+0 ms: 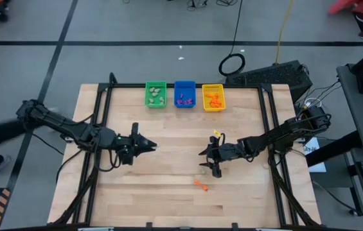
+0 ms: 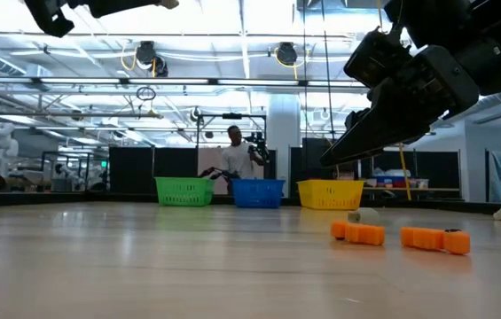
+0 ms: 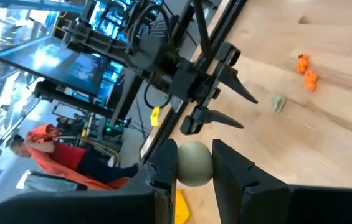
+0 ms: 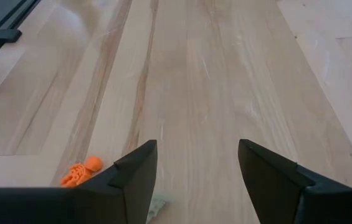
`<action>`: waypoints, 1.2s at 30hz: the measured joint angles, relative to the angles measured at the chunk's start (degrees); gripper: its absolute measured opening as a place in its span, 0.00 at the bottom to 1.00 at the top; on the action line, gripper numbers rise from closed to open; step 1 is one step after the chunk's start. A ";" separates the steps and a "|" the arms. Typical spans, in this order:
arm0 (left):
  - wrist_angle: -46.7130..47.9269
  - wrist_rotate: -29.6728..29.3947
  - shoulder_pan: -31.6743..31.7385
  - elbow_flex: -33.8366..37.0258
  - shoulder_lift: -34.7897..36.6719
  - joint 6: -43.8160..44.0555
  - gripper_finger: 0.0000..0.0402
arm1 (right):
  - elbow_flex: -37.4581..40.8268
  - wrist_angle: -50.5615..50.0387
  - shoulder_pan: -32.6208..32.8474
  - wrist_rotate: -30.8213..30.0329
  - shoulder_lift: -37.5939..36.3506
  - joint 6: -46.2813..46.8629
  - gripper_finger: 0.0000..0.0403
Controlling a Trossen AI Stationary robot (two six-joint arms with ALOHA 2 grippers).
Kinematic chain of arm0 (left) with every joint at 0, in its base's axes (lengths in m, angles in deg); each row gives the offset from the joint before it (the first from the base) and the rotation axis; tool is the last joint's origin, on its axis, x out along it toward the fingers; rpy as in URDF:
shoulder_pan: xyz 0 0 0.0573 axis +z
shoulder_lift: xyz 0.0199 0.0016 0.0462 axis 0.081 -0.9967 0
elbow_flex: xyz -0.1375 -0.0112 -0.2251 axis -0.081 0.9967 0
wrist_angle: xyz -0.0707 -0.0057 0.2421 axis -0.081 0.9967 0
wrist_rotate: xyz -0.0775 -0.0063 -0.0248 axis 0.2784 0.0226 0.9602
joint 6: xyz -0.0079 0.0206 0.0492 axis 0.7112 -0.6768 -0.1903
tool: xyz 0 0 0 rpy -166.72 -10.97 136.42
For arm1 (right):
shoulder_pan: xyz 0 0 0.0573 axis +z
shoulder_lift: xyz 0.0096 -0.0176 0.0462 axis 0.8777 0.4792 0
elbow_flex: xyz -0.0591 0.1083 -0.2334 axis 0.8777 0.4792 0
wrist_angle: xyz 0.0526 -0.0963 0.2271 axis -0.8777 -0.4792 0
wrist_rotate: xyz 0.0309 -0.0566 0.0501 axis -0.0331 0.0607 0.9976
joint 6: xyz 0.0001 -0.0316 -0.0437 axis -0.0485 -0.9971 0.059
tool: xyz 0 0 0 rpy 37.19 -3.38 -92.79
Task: Sort Halloween decoration
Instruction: Put the gray skull toy into the green bin
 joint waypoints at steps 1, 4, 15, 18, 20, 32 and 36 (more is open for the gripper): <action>0.00 0.00 0.00 0.00 0.00 0.05 0.15 | 0.00 0.00 0.00 0.00 0.00 0.01 0.52; 0.00 0.12 0.00 0.00 0.00 4.30 0.15 | 0.00 0.00 0.00 0.00 0.00 0.01 0.52; 0.02 0.26 0.00 0.00 0.00 27.53 0.15 | 0.00 0.00 0.00 -0.02 0.00 0.00 0.52; 0.02 0.28 0.00 0.00 0.00 34.83 0.15 | 0.00 0.00 0.00 -0.02 0.00 0.02 0.52; 0.02 0.28 0.00 0.00 0.00 39.00 0.15 | 0.00 0.00 0.00 -0.02 0.00 0.02 0.52; 0.07 0.44 0.00 0.00 0.00 60.78 0.15 | 0.00 0.02 0.00 -0.02 0.00 0.02 0.52; 0.07 0.49 0.00 0.00 0.00 67.94 0.15 | 0.00 0.02 0.00 -0.04 0.00 0.02 0.52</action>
